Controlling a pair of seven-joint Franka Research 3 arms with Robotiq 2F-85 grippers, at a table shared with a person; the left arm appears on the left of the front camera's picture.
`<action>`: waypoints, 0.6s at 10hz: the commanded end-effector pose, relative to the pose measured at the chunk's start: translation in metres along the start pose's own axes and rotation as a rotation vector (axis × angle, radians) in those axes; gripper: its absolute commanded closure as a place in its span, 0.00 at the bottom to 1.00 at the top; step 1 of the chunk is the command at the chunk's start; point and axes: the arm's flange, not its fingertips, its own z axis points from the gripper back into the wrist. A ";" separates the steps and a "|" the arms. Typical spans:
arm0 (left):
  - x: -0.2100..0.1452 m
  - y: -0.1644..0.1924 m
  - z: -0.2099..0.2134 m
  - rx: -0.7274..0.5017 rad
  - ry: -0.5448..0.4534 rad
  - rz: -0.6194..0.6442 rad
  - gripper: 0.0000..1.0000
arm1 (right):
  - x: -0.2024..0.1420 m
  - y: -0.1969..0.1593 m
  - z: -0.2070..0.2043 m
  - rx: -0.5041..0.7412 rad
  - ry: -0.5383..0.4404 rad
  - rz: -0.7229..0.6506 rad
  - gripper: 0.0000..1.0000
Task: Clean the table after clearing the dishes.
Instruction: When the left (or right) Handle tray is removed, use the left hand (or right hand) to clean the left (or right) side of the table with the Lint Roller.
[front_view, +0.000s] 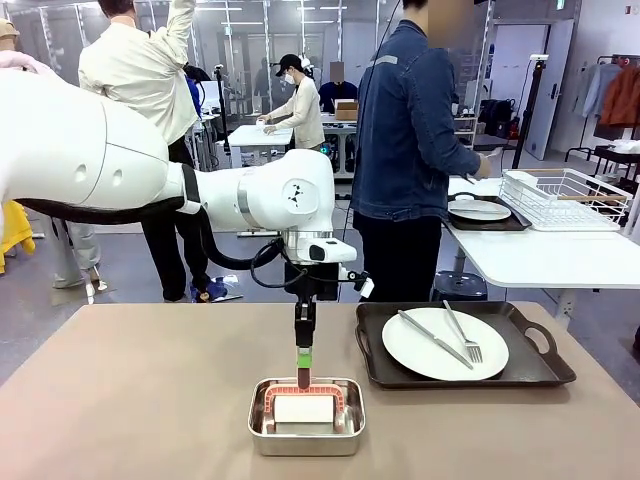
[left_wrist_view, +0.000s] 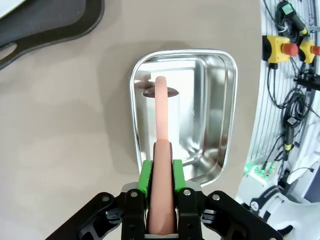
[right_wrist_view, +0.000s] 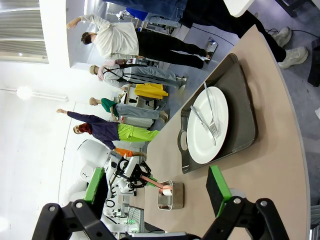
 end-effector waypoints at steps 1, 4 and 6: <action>-0.011 -0.035 0.033 -0.038 0.019 0.089 1.00 | -0.001 0.002 0.002 0.011 0.000 0.014 0.00; -0.066 -0.090 0.102 0.055 -0.196 0.319 1.00 | -0.001 0.002 0.002 0.011 0.000 0.014 0.00; -0.129 -0.095 0.121 0.081 -0.366 0.531 1.00 | -0.001 0.002 0.002 0.011 0.000 0.014 0.00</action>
